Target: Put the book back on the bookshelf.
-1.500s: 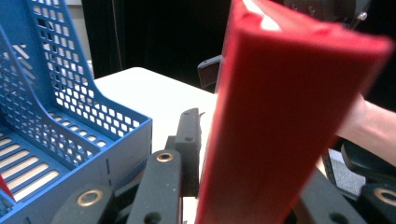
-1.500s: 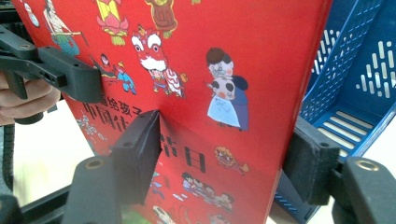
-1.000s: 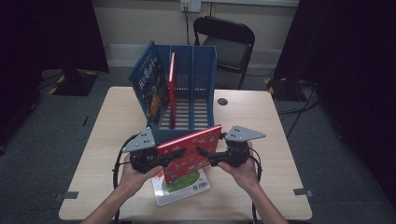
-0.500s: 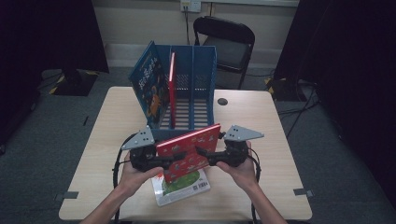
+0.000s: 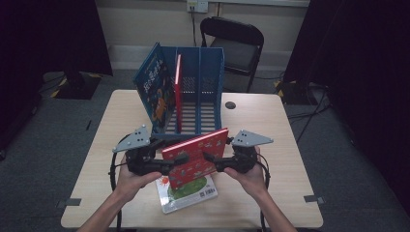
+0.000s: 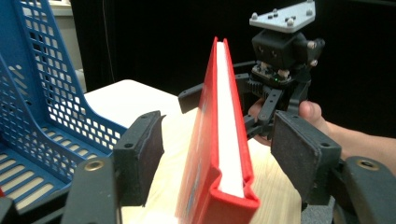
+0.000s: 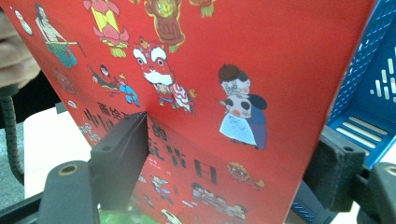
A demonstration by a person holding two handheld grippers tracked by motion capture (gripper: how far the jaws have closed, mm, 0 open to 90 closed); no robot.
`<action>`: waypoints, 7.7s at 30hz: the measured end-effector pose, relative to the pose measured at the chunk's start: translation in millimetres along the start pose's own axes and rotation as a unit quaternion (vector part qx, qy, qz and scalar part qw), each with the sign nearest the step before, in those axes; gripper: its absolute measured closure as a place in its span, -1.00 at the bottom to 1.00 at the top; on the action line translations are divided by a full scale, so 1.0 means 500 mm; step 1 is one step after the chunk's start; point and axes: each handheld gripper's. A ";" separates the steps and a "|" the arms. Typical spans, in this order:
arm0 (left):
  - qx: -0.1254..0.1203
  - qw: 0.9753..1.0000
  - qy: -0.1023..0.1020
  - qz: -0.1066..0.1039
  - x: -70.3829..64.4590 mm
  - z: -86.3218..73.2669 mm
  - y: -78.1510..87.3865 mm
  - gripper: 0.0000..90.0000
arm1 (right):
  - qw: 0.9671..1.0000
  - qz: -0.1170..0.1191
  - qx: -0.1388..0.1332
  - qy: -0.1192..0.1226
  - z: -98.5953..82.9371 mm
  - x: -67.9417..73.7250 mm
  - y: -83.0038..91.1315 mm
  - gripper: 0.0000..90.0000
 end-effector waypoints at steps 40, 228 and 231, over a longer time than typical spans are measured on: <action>0.044 0.996 0.063 0.048 0.106 -0.062 0.009 -0.33 | 1.000 -0.002 0.000 -0.002 0.003 -0.002 0.003 -0.46; 0.083 0.996 0.037 0.007 0.075 -0.075 -0.023 -0.66 | 0.999 0.035 0.008 -0.002 0.018 0.020 0.011 -0.18; 0.083 0.996 0.039 0.008 0.076 -0.076 -0.023 -0.66 | 0.999 0.032 0.020 0.001 0.001 0.026 0.031 -0.16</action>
Point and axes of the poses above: each handheld gripper's, and its own axes: y roughly backward along the jaws, z roughly out of its top, x roughly to its left, and after that the axes turned 3 degrees about -z, right-handed
